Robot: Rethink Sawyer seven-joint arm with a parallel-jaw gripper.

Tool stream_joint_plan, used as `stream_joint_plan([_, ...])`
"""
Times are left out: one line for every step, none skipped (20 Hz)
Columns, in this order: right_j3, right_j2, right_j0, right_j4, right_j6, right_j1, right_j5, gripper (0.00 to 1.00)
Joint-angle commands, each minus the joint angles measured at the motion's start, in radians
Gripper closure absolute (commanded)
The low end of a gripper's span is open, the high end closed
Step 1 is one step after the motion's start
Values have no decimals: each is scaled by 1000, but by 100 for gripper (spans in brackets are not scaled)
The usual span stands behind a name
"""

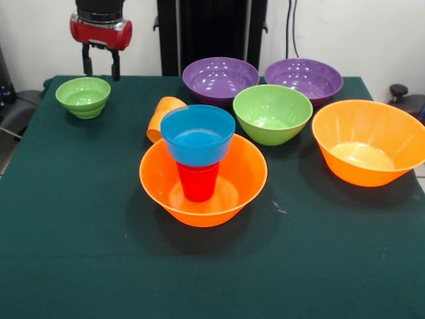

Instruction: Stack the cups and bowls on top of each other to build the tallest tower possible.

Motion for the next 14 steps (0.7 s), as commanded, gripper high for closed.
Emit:
stream_joint_plan([-82, 75, 28, -91, -127, 69, -45, 0])
stream_joint_plan([-85, 78, 27, -90, -130, 70, -42, 0])
stream_joint_plan([-90, 80, 26, -91, -132, 73, -41, 0])
stream_joint_plan([-93, 82, 24, -91, -135, 74, -39, 0])
stream_joint_plan([-93, 83, 23, -92, -137, 74, -40, 0])
stream_joint_plan([-95, 85, 22, -92, -139, 76, -39, 0])
stream_joint_plan([-97, 87, 20, -92, -142, 78, -37, 0])
stream_joint_plan([-99, 88, 19, -94, -142, 80, -39, 0])
stream_joint_plan([-107, 92, 18, -92, -147, 85, -34, 0])
stream_joint_plan([-110, 94, 16, -92, -149, 88, -34, 0])
stream_joint_plan([-107, 91, 16, -97, -146, 89, -40, 0])
stream_joint_plan([-112, 92, 15, -100, -148, 94, -42, 0])
stream_joint_plan([-117, 92, 16, -102, -148, 100, -45, 0])
stream_joint_plan([-125, 92, 17, -106, -148, 109, -48, 0])
